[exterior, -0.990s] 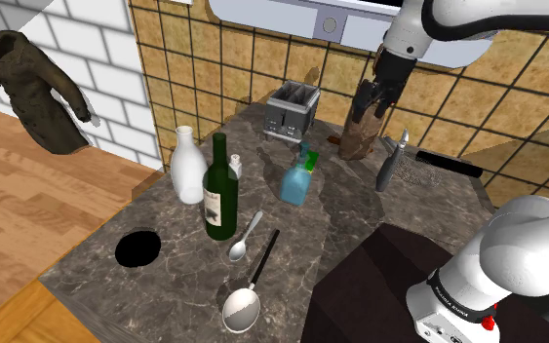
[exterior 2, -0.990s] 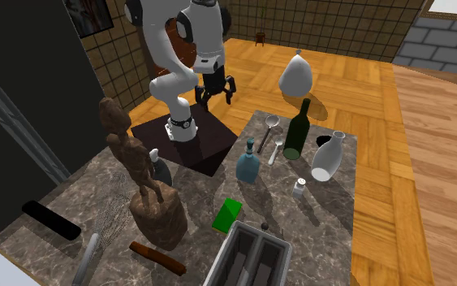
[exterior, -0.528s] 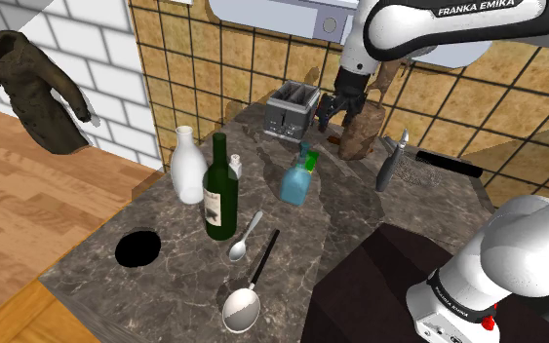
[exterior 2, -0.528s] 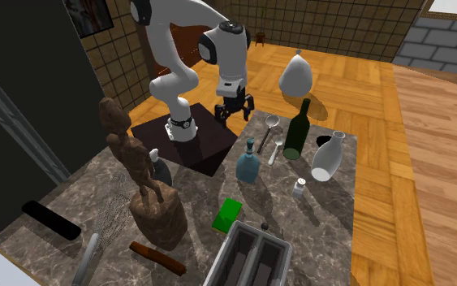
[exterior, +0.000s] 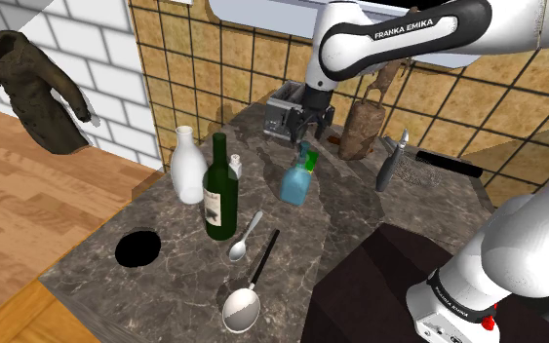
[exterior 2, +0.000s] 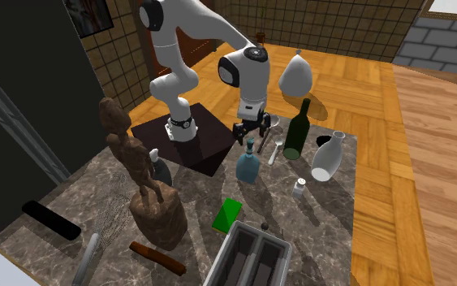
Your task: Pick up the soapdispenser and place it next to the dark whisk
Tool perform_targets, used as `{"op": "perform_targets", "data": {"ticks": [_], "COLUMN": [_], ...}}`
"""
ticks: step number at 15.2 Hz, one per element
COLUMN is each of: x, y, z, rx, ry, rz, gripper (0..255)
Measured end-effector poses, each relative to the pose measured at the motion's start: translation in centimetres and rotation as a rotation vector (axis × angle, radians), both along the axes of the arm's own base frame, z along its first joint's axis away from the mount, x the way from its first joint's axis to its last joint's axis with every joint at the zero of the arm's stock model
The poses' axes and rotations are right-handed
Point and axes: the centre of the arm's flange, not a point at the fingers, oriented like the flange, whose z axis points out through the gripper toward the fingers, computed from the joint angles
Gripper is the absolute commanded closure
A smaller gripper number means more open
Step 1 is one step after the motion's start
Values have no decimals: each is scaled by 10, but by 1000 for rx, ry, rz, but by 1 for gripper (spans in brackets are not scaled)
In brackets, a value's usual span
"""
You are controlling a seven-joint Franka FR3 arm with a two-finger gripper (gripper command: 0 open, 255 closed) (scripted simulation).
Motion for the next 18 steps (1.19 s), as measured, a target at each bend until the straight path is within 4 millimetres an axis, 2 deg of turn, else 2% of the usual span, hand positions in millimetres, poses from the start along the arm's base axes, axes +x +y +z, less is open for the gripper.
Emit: {"op": "perform_targets", "data": {"ticks": [6,12,13,18], "x": [3,3,3,3], "y": [2,2,2,2], "z": [-32,-36,-36,-36], "rx": [1,1,1,0], "ry": [1,1,1,1], "rz": [-1,-1,-1,-1], "gripper": [0,0,255,255]}}
